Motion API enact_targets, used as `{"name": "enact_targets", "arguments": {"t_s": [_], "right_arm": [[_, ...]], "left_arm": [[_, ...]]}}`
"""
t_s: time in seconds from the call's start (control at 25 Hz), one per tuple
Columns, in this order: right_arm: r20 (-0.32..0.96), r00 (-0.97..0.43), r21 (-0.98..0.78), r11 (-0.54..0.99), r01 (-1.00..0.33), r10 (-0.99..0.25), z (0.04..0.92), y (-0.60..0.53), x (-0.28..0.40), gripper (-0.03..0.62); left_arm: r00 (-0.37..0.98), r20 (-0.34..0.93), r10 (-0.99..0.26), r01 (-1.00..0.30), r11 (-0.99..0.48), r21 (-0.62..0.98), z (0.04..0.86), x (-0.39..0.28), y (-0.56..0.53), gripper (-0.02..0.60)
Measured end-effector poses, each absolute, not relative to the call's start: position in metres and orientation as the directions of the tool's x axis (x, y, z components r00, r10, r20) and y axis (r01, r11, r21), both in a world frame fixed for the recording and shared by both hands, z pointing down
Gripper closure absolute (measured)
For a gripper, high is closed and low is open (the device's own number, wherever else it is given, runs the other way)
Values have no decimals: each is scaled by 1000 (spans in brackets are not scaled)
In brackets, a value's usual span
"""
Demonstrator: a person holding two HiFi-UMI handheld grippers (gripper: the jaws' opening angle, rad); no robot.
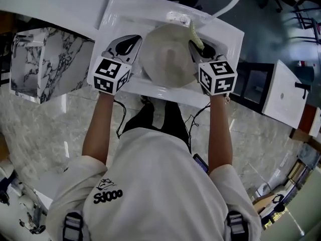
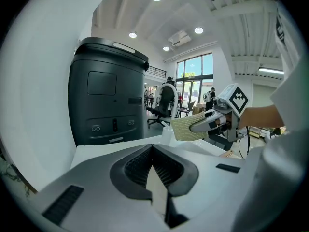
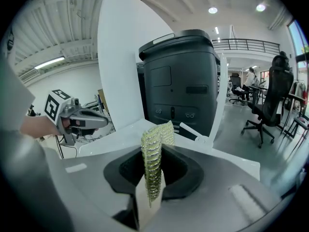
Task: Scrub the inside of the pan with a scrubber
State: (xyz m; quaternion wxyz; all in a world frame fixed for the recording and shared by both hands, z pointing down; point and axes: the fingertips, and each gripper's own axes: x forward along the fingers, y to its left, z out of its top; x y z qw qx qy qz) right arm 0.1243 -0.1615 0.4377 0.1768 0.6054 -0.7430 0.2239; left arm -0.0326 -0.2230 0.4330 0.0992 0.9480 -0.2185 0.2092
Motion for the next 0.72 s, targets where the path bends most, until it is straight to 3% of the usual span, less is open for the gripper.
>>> {"name": "enact_targets", "arguments": {"t_s": [0.72], "right_arm": [[707, -212, -156, 143, -977, -675, 580, -208, 116, 516]], "left_arm": [[793, 489, -363, -497, -850, 177, 478, -36, -236, 577]]}}
